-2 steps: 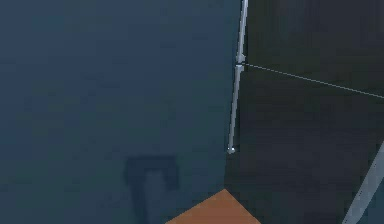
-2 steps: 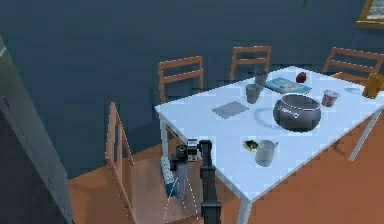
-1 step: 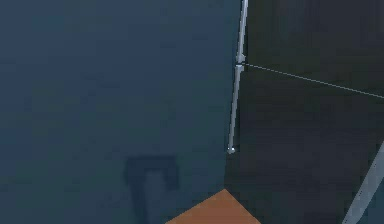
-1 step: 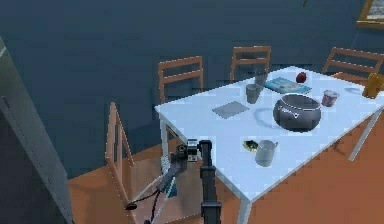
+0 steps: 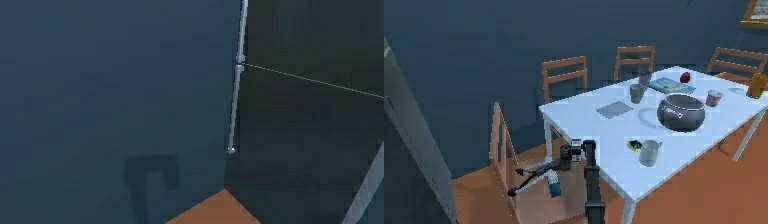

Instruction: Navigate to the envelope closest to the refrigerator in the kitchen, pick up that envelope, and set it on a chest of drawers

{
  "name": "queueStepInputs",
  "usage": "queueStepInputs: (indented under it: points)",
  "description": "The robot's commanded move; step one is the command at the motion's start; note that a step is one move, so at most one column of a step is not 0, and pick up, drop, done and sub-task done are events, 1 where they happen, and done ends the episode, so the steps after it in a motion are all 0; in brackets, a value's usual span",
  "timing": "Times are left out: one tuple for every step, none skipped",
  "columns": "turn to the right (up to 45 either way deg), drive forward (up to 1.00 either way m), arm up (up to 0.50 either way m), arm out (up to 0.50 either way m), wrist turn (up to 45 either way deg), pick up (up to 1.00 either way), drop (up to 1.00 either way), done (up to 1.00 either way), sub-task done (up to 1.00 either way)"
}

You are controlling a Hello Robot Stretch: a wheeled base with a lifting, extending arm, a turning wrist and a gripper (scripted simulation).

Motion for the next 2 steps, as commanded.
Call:
queueStepInputs:
  points:
    - [0.0, 0.00, 0.00, 0.00, 45.0, 0.00, 0.00, 0.00, 0.00]
    - [0.0, 0.00, 0.00, 0.00, 12.0, 0.00, 0.00, 0.00, 0.00]
